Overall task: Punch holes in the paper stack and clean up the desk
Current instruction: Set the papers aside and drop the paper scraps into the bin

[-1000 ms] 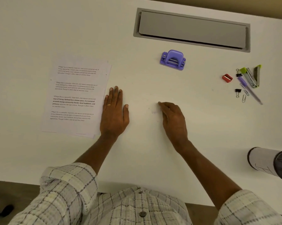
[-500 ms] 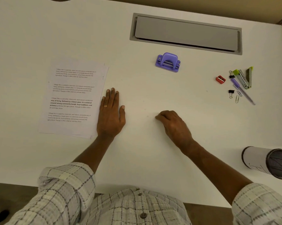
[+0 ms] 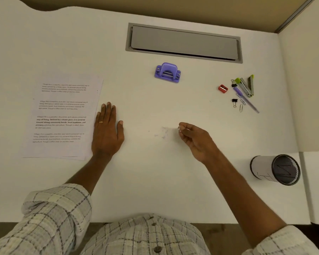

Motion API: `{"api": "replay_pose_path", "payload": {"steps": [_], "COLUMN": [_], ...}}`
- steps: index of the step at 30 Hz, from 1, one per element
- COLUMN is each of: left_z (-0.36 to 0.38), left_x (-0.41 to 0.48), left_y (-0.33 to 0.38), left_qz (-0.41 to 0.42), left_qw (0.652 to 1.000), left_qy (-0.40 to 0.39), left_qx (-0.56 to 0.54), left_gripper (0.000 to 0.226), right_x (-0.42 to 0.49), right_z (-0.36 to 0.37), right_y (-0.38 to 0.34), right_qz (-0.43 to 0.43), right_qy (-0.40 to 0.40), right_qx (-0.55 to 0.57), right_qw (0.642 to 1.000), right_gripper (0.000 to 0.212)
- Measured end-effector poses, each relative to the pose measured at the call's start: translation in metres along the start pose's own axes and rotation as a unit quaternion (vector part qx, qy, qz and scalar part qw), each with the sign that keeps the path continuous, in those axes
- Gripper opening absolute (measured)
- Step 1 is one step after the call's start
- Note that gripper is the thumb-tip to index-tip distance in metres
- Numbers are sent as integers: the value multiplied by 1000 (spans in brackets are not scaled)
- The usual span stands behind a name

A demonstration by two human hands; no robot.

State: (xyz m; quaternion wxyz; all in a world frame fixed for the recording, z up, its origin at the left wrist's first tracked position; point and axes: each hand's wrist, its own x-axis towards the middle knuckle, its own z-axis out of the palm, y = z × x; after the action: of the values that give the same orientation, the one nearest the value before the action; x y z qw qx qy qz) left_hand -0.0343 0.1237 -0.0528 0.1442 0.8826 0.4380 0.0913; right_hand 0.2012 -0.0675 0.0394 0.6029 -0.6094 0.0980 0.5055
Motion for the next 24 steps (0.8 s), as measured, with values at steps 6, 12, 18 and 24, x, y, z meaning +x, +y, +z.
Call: {"api": "replay_pose_path", "payload": {"steps": [6,12,18,24], "left_z": [-1,7,9,11], "left_x": [0,2,3,2], "left_y": [1,-4,-8,-9], "left_qz": [13,25,29,25], "left_qw": [1000,999,999,999], "left_qy": [17,35,36,39], "left_qx": [-2,-2,-1,6], "left_gripper": [63,65,65,65], "right_x": [-54,-115,-144,-142], "right_z": [-72,-190,-257,-248], "right_y": [-38,-74,-68,-57], "right_qz": [29,-125,-201,-230], "right_qy": [8,124,271,361], "right_qx": [165,144,-146,-331], "right_qw": [986,974,930,841], "right_gripper": [23,21,14,15]}}
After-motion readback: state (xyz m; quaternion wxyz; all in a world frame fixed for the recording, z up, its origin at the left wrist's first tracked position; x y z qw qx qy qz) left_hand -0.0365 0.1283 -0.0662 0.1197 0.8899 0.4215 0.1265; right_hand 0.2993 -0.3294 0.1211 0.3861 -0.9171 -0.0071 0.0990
